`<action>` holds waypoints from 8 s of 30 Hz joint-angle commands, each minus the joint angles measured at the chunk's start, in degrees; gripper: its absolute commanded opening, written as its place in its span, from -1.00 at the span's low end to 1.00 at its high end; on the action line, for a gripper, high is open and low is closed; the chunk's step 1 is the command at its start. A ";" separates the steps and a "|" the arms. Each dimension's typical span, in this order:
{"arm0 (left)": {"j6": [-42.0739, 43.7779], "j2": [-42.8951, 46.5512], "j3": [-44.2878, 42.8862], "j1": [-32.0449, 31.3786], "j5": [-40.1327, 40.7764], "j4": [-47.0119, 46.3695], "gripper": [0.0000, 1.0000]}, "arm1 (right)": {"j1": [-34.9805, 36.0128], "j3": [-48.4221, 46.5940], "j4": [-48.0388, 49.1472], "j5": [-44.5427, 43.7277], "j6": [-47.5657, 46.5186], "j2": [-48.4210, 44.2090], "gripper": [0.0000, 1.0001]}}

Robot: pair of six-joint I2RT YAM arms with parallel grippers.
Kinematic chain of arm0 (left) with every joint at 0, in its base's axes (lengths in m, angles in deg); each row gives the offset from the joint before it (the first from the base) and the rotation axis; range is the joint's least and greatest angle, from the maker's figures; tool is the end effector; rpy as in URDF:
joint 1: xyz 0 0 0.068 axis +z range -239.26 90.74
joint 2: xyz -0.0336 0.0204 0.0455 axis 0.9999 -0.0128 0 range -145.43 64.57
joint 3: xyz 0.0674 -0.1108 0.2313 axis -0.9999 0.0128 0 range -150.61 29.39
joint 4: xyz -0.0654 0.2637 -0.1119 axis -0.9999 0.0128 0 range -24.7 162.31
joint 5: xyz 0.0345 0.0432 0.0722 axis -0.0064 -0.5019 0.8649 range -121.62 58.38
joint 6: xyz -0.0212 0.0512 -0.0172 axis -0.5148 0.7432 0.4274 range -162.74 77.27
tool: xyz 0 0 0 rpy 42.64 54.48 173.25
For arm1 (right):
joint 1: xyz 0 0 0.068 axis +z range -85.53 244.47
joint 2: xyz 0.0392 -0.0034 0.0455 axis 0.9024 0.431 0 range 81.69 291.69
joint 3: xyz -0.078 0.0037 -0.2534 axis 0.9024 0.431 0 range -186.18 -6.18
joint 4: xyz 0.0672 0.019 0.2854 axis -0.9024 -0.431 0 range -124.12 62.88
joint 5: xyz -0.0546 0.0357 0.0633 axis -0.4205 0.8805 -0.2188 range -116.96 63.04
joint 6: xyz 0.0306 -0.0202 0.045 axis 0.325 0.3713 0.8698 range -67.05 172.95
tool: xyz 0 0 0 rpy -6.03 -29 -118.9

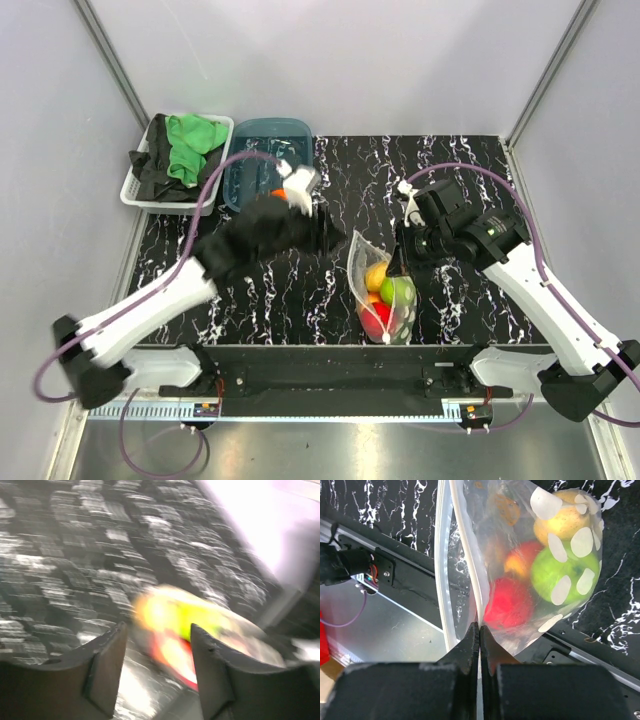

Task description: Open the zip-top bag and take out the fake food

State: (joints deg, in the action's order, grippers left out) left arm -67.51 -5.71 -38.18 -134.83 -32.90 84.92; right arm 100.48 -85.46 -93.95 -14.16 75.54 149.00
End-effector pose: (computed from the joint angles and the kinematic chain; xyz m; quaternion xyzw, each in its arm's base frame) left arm 0.2250 -0.2309 0.3575 0.1559 0.8159 -0.3282 0.4498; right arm 0.1950 0.1533 0.3727 -0.1441 0.9370 0.2394 0.2097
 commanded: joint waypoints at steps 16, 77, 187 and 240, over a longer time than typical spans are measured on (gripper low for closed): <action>-6.07 -9.17 -2.31 -28.09 17.54 -0.81 -0.94 | 0.47 1.94 0.82 5.13 5.18 -5.52 -1.00; 8.34 -17.18 8.51 -24.49 -5.31 -4.50 -0.52 | 0.38 11.70 2.93 3.20 8.53 -11.24 -1.00; -7.23 -6.96 -7.56 -34.50 19.21 0.41 -0.07 | 0.38 11.26 2.84 4.86 8.87 -15.10 -1.00; -6.78 -13.05 -0.55 -16.58 8.13 -2.66 0.19 | 0.46 -7.98 6.36 8.38 0.44 0.98 -1.00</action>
State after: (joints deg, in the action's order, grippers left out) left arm -75.23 -24.55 -40.08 -152.60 -27.02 83.59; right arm 100.59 -87.67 -92.86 -10.95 79.43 147.14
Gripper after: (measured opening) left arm 0.574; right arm 0.009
